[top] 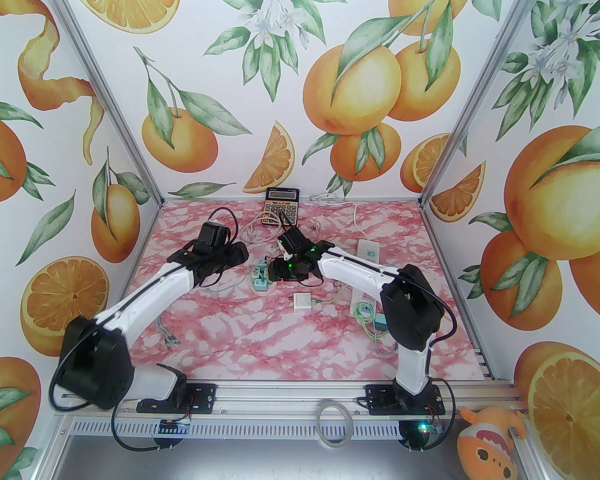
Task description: Pull the plug off the socket
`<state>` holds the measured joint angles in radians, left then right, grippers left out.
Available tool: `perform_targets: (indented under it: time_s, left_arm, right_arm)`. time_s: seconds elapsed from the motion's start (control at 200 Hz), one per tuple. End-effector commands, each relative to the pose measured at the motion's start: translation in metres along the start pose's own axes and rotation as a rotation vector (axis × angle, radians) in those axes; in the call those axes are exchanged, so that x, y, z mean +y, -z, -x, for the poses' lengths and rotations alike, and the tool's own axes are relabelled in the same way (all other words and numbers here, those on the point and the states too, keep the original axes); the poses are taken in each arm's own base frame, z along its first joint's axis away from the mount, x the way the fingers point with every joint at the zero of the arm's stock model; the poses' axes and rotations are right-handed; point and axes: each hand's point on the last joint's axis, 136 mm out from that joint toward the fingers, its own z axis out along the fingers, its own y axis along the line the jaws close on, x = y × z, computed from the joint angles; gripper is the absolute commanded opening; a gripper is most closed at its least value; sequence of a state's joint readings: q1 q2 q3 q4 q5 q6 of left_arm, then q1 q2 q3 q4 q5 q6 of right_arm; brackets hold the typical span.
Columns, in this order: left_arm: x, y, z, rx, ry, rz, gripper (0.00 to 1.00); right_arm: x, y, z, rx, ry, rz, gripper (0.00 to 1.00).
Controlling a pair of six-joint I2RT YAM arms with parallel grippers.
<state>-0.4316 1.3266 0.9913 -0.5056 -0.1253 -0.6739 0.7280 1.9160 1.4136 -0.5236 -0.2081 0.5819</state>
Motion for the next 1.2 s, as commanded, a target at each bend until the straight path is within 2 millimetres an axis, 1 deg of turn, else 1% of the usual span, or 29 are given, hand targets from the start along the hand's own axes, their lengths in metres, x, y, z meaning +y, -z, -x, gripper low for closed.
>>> perform_targets:
  time_s: [0.0, 0.105, 0.185, 0.27, 0.36, 0.395, 0.465, 0.53, 0.615, 0.721, 0.851, 0.961, 1.071, 1.196]
  left_arm:
    - [0.013, 0.013, -0.031, 0.014, -0.06, 0.092, 0.65]
    - [0.008, 0.026, -0.05, -0.009, -0.089, 0.093, 0.63]
    - [0.003, 0.036, -0.064, -0.03, -0.115, 0.089, 0.62]
    - [-0.001, 0.04, -0.077, -0.037, -0.144, 0.077, 0.61]
    - [-0.01, 0.036, -0.089, -0.029, -0.179, 0.048, 0.61]
    - [-0.015, 0.032, -0.093, -0.022, -0.19, 0.029, 0.61]
    - [-0.028, 0.023, -0.102, -0.003, -0.222, -0.019, 0.61]
    - [-0.035, 0.013, -0.106, 0.01, -0.241, -0.024, 0.63]
    - [-0.044, 0.003, -0.108, 0.023, -0.268, -0.024, 0.65]
    - [-0.044, -0.01, -0.106, 0.015, -0.296, 0.027, 0.66]
    - [-0.049, -0.026, -0.101, 0.02, -0.309, 0.061, 0.67]
    - [-0.055, -0.041, -0.096, 0.029, -0.333, 0.073, 0.67]
    - [-0.05, -0.054, -0.092, 0.057, -0.338, 0.124, 0.66]
    - [-0.052, -0.062, -0.094, 0.075, -0.351, 0.12, 0.66]
  right_arm:
    - [0.018, 0.012, 0.01, -0.055, 0.03, 0.086, 0.52]
    - [0.016, 0.01, 0.009, -0.045, 0.014, 0.113, 0.51]
    - [0.011, 0.01, 0.008, -0.042, -0.006, 0.118, 0.5]
    - [0.007, 0.012, 0.007, -0.051, -0.025, 0.118, 0.49]
    - [0.001, 0.012, 0.007, -0.063, -0.061, 0.116, 0.47]
    - [-0.002, 0.013, 0.007, -0.066, -0.084, 0.109, 0.45]
    - [-0.002, 0.017, 0.008, -0.09, -0.118, 0.131, 0.44]
    - [-0.005, 0.02, 0.008, -0.11, -0.152, 0.142, 0.43]
    - [-0.01, 0.028, 0.008, -0.129, -0.178, 0.132, 0.42]
    - [-0.011, 0.038, 0.008, -0.155, -0.172, 0.13, 0.43]
    - [-0.016, 0.04, 0.008, -0.122, -0.177, 0.14, 0.43]
    - [-0.019, 0.044, 0.011, -0.13, -0.164, 0.127, 0.42]
    - [-0.016, 0.044, 0.012, -0.128, -0.159, 0.147, 0.42]
    - [-0.015, 0.039, 0.013, -0.108, -0.155, 0.151, 0.42]
